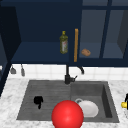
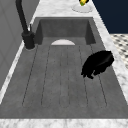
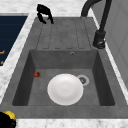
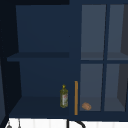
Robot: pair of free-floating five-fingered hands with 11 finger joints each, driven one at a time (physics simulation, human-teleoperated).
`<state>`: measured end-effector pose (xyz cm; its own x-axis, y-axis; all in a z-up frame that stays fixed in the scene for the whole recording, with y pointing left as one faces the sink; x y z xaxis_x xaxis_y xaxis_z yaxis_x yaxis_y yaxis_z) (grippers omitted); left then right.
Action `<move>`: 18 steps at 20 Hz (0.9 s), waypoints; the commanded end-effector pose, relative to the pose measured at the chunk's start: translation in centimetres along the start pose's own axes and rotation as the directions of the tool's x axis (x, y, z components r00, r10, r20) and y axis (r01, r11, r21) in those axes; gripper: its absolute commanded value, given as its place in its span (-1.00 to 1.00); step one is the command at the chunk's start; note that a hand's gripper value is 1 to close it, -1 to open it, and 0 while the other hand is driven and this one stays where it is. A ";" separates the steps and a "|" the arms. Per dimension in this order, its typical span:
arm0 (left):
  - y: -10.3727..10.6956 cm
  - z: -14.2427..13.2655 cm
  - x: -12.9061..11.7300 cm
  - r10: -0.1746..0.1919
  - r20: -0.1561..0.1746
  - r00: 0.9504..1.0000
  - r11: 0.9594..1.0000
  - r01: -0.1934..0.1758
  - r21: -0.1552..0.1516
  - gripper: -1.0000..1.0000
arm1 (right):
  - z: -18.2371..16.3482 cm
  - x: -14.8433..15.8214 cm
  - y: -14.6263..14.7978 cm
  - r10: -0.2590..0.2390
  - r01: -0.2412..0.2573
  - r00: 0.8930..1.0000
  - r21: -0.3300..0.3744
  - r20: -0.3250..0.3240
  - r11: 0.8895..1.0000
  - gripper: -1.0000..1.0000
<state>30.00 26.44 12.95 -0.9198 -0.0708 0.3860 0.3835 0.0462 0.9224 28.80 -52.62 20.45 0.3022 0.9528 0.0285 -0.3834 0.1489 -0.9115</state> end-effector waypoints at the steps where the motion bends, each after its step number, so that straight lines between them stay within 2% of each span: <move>1: 0.0 0.0 0.0 0.000 0.000 1.000 1.000 0.000 0.000 0.00 | 1.0 3.0 -1.3 -0.027 0.027 1.000 -0.030 0.014 0.999 1.00; 8: 0.0 0.0 0.0 0.000 0.000 1.000 1.000 0.000 0.000 0.00 | 2.6 8.6 -2.5 -0.030 0.030 0.999 -0.031 0.014 0.999 1.00; 18: 0.0 0.0 0.0 0.000 0.000 1.000 1.000 0.000 0.000 0.00 | 3.4 16.7 -1.8 -0.047 0.049 0.999 -0.062 0.022 0.997 1.00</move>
<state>30.00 26.44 12.95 -0.9198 -0.0708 0.3860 0.3835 0.0462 0.9224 31.08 -38.23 23.80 0.3050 0.9509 0.0526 -0.3625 0.1669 -0.9169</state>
